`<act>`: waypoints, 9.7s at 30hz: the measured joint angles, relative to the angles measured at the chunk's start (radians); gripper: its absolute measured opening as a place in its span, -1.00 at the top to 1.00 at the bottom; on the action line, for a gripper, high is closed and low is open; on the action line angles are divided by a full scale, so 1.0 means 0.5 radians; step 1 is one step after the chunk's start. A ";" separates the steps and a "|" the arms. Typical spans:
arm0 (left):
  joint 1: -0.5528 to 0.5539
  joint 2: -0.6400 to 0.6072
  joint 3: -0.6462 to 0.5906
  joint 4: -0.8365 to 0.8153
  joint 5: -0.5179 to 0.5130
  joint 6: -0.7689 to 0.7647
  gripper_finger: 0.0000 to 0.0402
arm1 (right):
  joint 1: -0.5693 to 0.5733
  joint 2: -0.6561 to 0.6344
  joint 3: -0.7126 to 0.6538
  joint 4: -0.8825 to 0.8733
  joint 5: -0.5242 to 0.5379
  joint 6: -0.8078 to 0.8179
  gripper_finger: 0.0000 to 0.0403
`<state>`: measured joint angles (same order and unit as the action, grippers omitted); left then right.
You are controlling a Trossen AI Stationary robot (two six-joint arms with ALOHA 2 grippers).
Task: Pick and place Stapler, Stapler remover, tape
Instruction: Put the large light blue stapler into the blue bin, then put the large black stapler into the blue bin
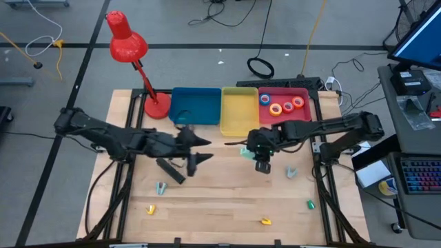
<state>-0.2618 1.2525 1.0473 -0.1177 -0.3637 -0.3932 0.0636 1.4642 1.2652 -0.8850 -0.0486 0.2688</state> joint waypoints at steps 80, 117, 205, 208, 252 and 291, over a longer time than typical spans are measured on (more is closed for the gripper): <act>0.473 0.415 0.341 -0.813 -0.073 0.156 0.33 | 0.081 0.052 -0.001 0.568 -0.058 0.068 -0.58; 1.927 0.387 -0.707 0.890 0.853 0.809 0.33 | -0.155 0.047 -0.002 0.393 -0.059 -0.160 -0.53; 0.019 -0.630 -0.671 -0.771 0.356 1.057 -0.20 | -0.282 0.048 -0.002 0.591 -0.053 -0.091 -0.53; -0.066 -0.511 -0.670 -0.781 0.323 1.088 -0.20 | -0.282 0.049 -0.002 0.602 -0.053 -0.089 -0.53; 0.039 0.392 -0.673 -1.022 0.820 0.940 -0.19 | -0.281 0.049 -0.002 0.669 -0.062 -0.107 -0.53; 1.257 0.187 -0.008 -0.367 0.472 1.307 0.33 | -0.281 0.049 -0.198 0.798 -0.068 -0.092 -0.53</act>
<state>0.3669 1.3461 1.0431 -0.3012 -0.1276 0.2604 -0.0769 1.4887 1.1660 -0.4862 -0.0826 0.2226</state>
